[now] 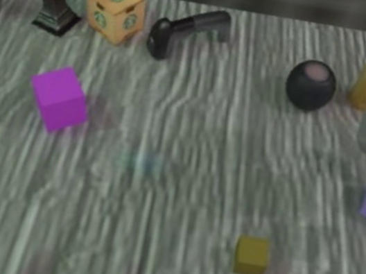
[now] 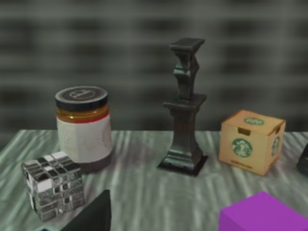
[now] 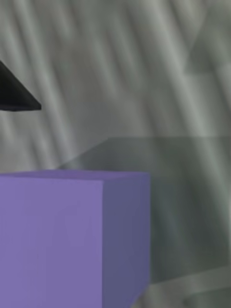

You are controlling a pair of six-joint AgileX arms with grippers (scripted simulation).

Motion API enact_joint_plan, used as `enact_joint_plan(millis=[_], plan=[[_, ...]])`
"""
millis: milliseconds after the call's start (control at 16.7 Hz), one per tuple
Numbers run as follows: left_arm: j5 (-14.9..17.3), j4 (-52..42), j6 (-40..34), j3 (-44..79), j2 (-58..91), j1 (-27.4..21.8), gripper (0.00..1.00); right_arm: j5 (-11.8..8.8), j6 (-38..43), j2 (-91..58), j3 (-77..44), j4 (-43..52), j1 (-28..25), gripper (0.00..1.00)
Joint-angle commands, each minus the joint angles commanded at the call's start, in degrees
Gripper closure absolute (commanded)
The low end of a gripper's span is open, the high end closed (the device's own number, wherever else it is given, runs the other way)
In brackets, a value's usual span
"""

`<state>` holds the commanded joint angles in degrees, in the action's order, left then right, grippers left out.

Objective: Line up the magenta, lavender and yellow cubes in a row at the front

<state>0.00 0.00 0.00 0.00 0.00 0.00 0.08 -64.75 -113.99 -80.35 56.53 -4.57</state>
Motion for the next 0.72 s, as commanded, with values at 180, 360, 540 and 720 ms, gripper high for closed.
enact_joint_plan(millis=[180, 360, 540, 720], plan=[[0.00, 0.00, 0.00, 0.00, 0.00, 0.00, 0.00, 0.02, 0.01, -3.30, 3.84, -7.72, 0.01, 0.00], [0.00, 0.00, 0.00, 0.00, 0.00, 0.00, 0.00, 0.04, 0.00, -6.04, 6.92, -13.33, 0.03, 0.00], [0.00, 0.00, 0.00, 0.00, 0.00, 0.00, 0.00, 0.04, -0.02, -6.53, 7.40, -14.10, 0.04, 0.00], [0.00, 0.00, 0.00, 0.00, 0.00, 0.00, 0.00, 0.04, -0.02, -6.53, 7.40, -14.10, 0.04, 0.08]])
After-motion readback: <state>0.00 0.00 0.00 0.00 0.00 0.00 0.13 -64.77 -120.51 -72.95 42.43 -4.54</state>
